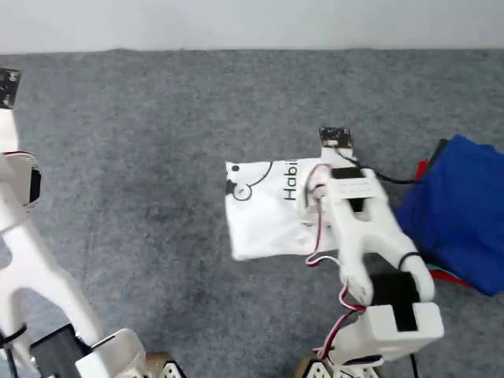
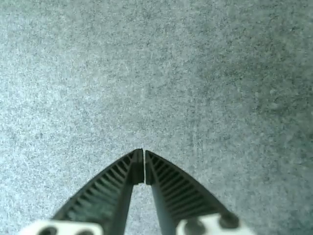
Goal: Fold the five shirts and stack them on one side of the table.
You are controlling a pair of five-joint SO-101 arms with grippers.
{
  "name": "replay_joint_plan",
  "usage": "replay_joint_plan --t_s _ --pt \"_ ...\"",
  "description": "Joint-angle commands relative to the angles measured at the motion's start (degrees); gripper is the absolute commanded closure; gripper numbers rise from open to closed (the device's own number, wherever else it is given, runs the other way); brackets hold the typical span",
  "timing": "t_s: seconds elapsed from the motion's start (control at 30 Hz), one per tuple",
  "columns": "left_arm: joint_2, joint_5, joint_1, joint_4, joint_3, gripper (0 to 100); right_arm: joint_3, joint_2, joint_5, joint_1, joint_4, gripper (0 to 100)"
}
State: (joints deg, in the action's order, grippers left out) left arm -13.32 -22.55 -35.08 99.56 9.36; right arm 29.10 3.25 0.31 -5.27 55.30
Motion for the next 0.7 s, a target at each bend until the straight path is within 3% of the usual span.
replay_joint_plan --t_s 0.0,0.13,0.27,0.57,0.67 --pt "-2.64 -0.53 -0.09 0.97 0.22 99 -0.97 -3.47 27.16 6.46 -3.47 98.9" --pt "-2.55 -0.53 0.00 0.97 0.22 99 -1.05 -3.47 51.69 8.22 -10.07 98.9" --pt "-2.37 -0.53 0.97 0.97 0.22 99 -0.97 -3.56 62.77 5.05 -13.58 98.9" --pt "-2.37 -0.53 2.02 0.97 0.22 99 -0.79 -1.71 65.85 1.89 -26.15 98.3" --pt "-2.46 -0.53 2.02 0.97 0.22 99 -0.79 -1.98 65.67 2.51 -25.89 95.9"
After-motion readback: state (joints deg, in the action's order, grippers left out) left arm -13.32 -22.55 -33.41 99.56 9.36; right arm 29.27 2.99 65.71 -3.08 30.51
